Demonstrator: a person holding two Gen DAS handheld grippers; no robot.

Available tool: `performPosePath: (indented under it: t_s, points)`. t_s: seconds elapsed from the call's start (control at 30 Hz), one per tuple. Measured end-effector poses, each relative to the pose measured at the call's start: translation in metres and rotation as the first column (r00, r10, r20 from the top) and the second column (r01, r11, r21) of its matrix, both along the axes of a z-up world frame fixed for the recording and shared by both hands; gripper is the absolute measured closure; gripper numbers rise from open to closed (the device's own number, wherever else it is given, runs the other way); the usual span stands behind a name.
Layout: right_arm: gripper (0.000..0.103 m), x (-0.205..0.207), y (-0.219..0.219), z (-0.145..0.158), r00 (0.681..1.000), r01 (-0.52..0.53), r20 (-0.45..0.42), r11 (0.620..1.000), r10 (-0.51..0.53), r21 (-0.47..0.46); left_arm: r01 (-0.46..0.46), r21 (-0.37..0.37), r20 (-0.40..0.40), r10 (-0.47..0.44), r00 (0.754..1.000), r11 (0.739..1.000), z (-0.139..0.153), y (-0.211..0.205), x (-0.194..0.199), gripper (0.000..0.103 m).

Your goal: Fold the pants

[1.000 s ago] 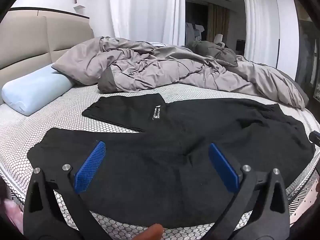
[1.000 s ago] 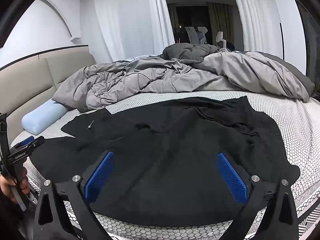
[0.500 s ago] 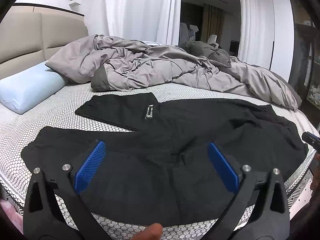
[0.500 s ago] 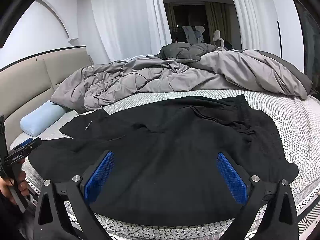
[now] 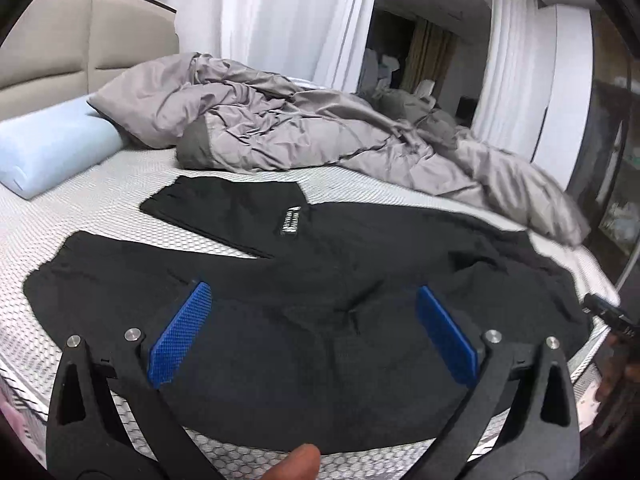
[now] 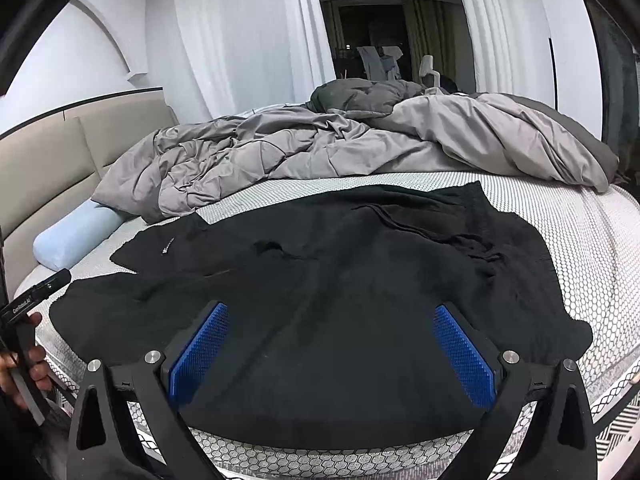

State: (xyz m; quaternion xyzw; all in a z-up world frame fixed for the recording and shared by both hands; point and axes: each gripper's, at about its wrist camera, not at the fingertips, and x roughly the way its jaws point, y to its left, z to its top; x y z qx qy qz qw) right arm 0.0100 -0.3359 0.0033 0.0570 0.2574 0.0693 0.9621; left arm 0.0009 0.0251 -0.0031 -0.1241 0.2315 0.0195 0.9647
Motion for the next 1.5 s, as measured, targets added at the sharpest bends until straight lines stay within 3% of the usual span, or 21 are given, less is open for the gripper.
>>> performPosePath:
  t_s: [0.57,1.5]
  points:
    - [0.000,0.007,0.000,-0.007,1.000,0.013,-0.026,1.000,-0.014,-0.027,-0.021,0.055,-0.035,0.023,0.999,0.998,0.000,-0.008,0.004,0.001]
    - [0.000,0.010,0.001,-0.013,0.997,0.065,-0.038,0.991,-0.070,-0.115,-0.051,0.078,-0.061,0.056,0.997,0.996,-0.005,0.001,0.004,0.001]
